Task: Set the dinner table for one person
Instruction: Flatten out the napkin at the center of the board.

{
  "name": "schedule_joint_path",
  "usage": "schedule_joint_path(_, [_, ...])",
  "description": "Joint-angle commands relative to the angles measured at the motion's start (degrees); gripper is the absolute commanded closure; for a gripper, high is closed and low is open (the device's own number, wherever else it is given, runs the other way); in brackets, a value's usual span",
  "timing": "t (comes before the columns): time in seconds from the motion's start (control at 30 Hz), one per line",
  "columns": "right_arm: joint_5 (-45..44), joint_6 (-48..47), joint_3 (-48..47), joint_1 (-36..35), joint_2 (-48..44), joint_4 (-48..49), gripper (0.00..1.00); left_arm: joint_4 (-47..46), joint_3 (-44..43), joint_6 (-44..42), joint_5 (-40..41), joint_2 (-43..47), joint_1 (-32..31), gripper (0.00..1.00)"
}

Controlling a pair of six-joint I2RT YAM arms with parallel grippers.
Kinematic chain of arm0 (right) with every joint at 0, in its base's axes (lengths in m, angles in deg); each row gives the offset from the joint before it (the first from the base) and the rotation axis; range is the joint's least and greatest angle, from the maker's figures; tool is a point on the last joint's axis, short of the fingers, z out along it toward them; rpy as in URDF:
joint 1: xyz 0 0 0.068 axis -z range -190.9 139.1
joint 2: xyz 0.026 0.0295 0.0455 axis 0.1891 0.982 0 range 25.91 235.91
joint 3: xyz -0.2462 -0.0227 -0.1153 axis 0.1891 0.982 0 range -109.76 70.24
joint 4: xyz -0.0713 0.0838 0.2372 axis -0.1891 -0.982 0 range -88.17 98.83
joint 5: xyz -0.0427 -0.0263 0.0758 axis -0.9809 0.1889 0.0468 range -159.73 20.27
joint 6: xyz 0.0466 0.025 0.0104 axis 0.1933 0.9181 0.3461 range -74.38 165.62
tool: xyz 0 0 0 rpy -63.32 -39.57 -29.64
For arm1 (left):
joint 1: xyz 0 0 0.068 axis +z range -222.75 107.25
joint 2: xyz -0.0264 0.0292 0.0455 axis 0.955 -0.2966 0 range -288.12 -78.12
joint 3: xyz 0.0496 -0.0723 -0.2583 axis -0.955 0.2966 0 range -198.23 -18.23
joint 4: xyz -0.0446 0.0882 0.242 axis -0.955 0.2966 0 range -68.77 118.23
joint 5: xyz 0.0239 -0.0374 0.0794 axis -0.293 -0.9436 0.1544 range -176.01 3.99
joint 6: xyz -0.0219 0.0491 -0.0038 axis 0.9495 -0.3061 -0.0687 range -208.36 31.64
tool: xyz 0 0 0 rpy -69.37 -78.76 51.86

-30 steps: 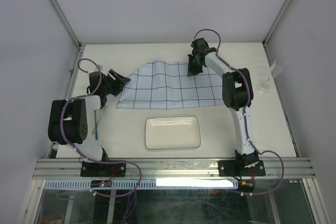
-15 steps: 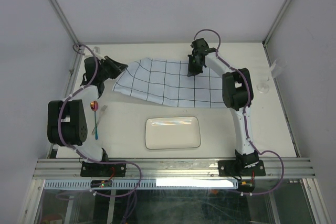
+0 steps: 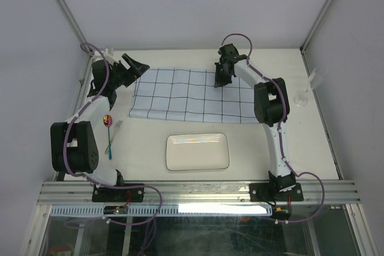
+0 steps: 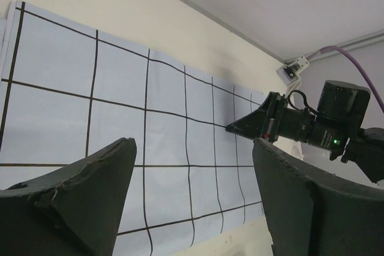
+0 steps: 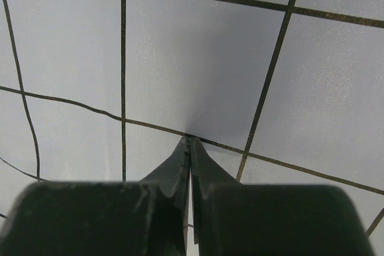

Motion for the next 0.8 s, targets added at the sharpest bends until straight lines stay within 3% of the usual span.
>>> schedule_joint_path(0.0, [-0.2,-0.8,-0.3,-0.4,-0.8,1.1,1.0,0.4,0.6,-3.4,-0.4,1.9,0.1,0.18])
schedule_joint_path(0.17, [-0.5,-1.0,-0.1,-0.4,-0.7,0.8,1.0,-1.0,4.5,-4.9,4.6,-1.6,0.2,0.14])
schedule_joint_path(0.4, [-3.2,-1.3,1.0,-0.1,-1.8,1.2,1.0,-11.4,5.5,0.8,-0.3,-10.3,-0.1,0.21])
schedule_joint_path(0.53, [-2.9,-1.7,-0.8,0.0,-1.4,0.3,1.0,-11.0,2.9,1.3,-1.2,-12.8,-0.2,0.24])
schedule_joint_path(0.77, [-2.3,-1.3,-0.9,0.0,-0.6,0.3,1.0,-3.9,9.1,-0.9,2.2,-4.5,-0.6,0.23])
